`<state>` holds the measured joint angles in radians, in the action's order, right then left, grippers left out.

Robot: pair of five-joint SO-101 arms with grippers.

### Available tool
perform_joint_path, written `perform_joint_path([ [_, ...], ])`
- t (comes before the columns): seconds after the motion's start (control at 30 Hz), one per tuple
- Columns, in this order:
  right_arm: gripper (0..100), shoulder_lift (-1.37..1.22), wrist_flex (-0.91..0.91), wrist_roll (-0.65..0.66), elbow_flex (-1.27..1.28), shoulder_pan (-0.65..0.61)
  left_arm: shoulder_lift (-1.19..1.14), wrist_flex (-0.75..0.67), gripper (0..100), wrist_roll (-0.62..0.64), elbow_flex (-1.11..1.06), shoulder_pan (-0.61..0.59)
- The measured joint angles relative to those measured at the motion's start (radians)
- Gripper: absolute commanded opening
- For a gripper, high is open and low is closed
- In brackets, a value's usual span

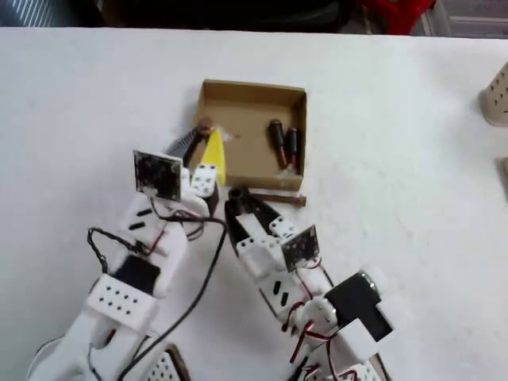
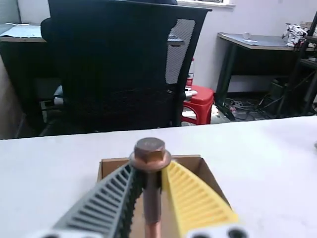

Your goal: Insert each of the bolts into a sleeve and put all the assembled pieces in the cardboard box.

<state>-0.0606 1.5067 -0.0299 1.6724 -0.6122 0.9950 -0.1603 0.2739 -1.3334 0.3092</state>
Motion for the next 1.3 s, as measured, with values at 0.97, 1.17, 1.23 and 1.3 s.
perform_joint_path([
  [0.97, 1.9, 0.000, -0.005, 0.000, 0.000, 0.000, 0.043, 0.152, 2, 0.138, 0.000, 0.135],
  [1.17, 2.0, -0.002, -0.006, 0.000, 0.000, -0.002, 0.054, 0.221, 2, 0.149, 0.000, 0.138],
  [1.23, 2.0, -0.002, -0.006, 0.000, 0.000, -0.002, 0.054, 0.245, 2, 0.149, 0.000, 0.140],
  [1.3, 2.0, -0.002, -0.006, 0.000, 0.000, -0.002, 0.054, 0.253, 2, 0.149, 0.000, 0.138],
])
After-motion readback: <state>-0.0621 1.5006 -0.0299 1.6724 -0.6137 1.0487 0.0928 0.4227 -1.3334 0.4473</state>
